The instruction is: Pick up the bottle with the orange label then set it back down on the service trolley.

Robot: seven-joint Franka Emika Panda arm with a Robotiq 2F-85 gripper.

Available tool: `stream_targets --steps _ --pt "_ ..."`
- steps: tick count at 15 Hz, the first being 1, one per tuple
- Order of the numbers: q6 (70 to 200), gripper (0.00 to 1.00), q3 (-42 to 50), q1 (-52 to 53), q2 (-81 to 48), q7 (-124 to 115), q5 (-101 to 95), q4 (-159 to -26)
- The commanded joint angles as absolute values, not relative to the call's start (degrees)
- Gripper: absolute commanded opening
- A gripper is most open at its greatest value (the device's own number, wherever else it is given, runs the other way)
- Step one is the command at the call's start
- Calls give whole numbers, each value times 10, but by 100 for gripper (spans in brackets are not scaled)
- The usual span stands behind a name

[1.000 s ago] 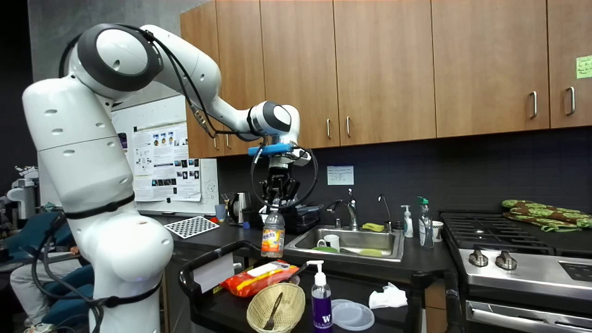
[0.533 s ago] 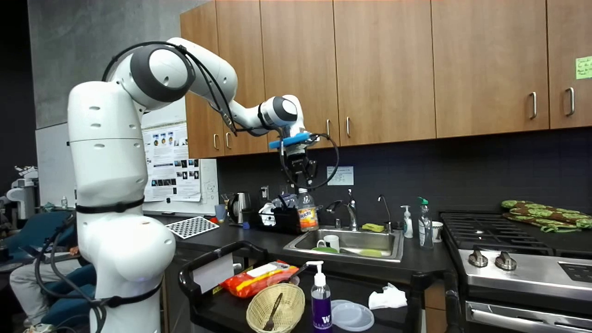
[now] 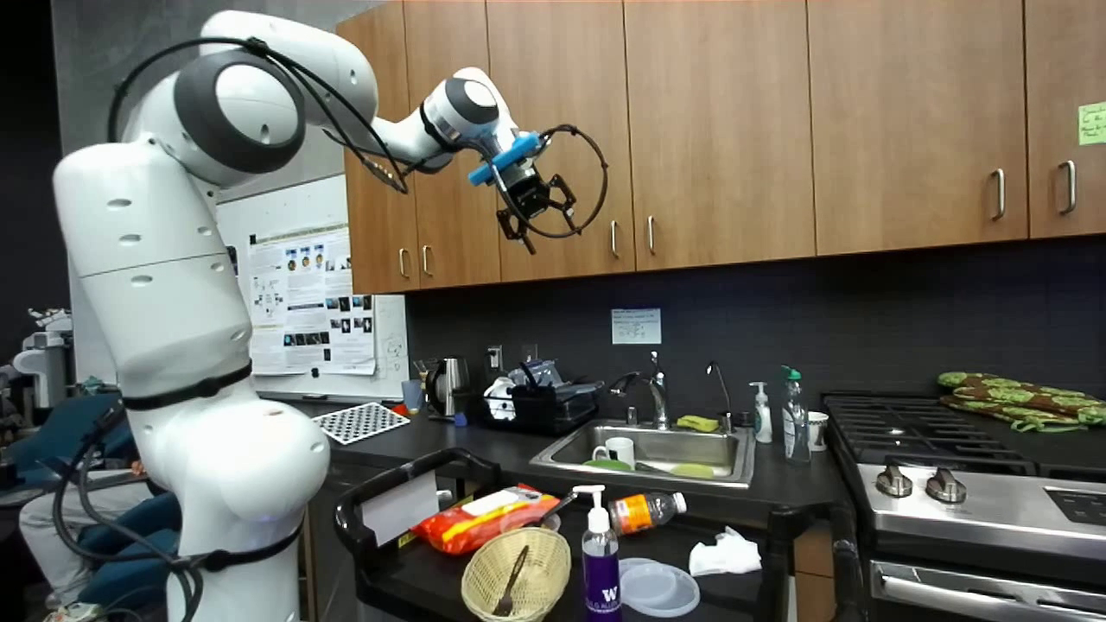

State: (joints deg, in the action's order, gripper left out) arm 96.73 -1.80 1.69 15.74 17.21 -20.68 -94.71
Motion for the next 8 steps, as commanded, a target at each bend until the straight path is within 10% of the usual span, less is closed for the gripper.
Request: stream_targets --steps 1,8 --pt "1047 100 -1 13 283 109 -182 -1072" --pt "1140 100 21 15 364 75 -135 -1306"
